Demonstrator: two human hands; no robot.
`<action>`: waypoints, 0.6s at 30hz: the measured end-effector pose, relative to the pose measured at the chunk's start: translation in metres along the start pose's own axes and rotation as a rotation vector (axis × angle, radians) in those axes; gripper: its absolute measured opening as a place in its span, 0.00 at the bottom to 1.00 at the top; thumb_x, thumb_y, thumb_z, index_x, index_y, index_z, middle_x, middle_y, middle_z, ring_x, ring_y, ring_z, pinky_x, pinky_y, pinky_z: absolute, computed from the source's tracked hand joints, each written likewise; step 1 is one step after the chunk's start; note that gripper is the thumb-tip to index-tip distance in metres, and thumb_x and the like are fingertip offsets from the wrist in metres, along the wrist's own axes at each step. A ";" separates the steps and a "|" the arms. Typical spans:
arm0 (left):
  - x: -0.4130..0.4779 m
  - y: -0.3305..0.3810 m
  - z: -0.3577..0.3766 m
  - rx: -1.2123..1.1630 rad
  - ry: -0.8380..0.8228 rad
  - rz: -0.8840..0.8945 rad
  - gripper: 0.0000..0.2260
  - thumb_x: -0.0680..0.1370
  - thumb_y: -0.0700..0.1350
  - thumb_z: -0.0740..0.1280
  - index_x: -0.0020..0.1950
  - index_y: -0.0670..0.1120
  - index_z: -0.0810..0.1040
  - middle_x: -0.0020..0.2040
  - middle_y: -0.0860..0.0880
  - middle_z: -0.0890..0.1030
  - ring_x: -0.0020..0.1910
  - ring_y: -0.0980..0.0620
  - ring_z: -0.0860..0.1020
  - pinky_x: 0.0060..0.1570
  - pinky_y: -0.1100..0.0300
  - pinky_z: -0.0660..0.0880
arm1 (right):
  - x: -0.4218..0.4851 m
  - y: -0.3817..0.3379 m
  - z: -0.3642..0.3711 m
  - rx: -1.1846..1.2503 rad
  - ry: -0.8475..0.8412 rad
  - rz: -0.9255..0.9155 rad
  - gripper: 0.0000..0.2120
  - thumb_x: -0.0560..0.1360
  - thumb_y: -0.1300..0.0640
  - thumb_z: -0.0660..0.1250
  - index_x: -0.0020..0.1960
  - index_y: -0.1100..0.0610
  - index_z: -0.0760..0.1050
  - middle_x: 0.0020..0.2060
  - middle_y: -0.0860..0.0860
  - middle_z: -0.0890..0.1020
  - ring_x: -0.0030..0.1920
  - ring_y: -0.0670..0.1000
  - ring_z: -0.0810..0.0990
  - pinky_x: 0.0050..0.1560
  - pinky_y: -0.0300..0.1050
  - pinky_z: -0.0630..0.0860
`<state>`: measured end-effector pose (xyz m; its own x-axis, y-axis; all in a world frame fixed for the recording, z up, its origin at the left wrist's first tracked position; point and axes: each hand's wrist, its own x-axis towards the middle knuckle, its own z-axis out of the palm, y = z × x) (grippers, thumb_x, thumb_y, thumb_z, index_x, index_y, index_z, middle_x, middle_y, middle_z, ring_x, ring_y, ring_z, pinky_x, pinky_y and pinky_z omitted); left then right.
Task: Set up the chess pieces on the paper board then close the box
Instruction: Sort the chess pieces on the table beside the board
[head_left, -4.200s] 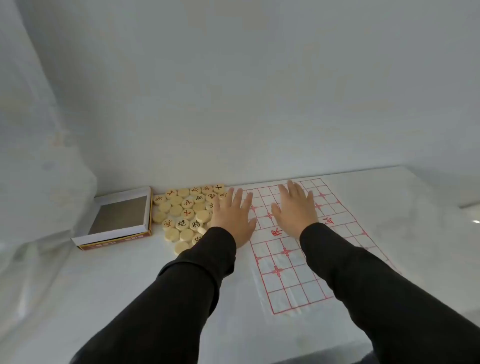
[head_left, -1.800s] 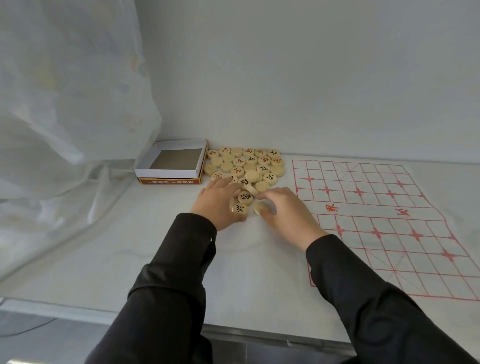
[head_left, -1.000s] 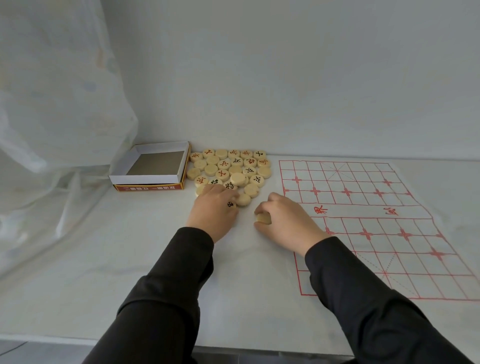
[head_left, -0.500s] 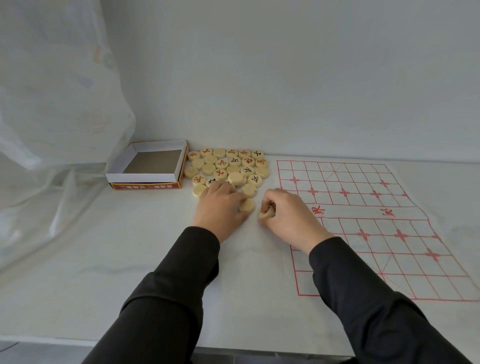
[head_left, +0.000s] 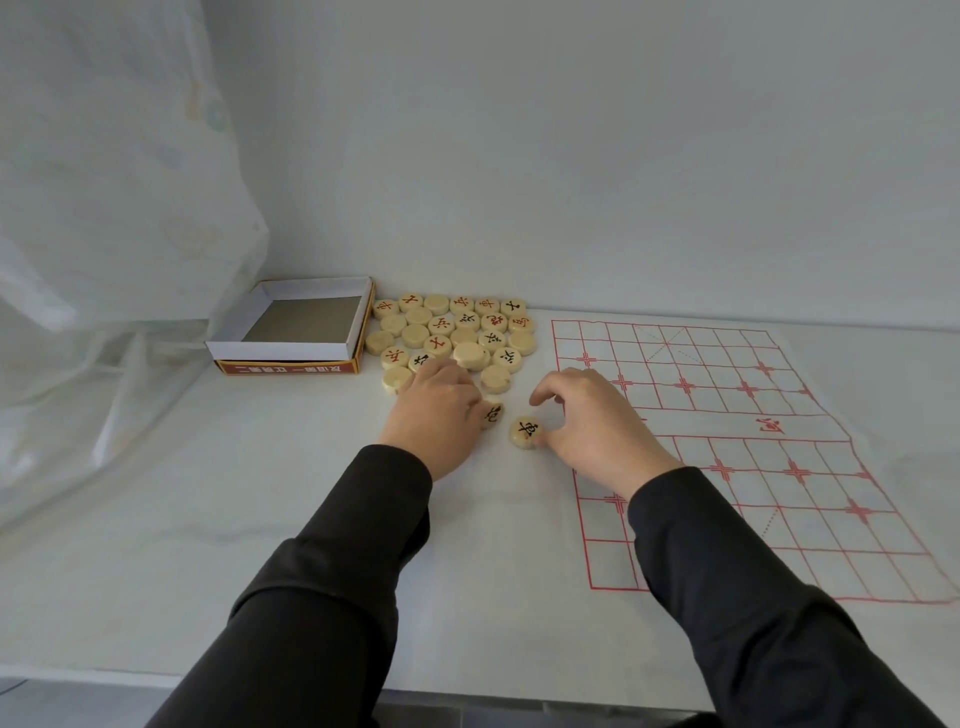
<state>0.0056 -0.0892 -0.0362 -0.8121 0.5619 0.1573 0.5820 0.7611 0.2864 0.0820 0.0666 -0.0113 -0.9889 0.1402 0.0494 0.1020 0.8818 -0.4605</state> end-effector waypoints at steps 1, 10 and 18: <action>0.000 0.001 0.000 -0.011 -0.010 -0.010 0.15 0.81 0.50 0.56 0.57 0.46 0.80 0.63 0.51 0.73 0.68 0.50 0.61 0.69 0.57 0.57 | 0.000 0.001 0.000 -0.003 -0.002 -0.004 0.16 0.71 0.56 0.72 0.58 0.52 0.75 0.54 0.48 0.75 0.56 0.48 0.71 0.53 0.39 0.67; 0.001 -0.003 -0.004 0.004 0.007 -0.140 0.09 0.77 0.49 0.63 0.52 0.49 0.80 0.71 0.51 0.65 0.75 0.49 0.51 0.73 0.51 0.50 | 0.000 0.002 0.002 -0.068 -0.032 -0.005 0.16 0.74 0.57 0.69 0.60 0.52 0.75 0.56 0.49 0.76 0.57 0.49 0.72 0.50 0.37 0.66; -0.001 -0.003 -0.003 -0.014 -0.010 -0.008 0.20 0.77 0.47 0.63 0.69 0.54 0.69 0.71 0.50 0.65 0.74 0.49 0.52 0.72 0.54 0.51 | 0.004 0.003 0.005 -0.071 -0.069 -0.008 0.15 0.73 0.57 0.69 0.59 0.53 0.77 0.54 0.50 0.77 0.53 0.49 0.73 0.48 0.38 0.67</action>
<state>0.0045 -0.0926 -0.0342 -0.8165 0.5588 0.1450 0.5745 0.7614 0.3004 0.0778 0.0677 -0.0175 -0.9945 0.1042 -0.0097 0.0995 0.9128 -0.3962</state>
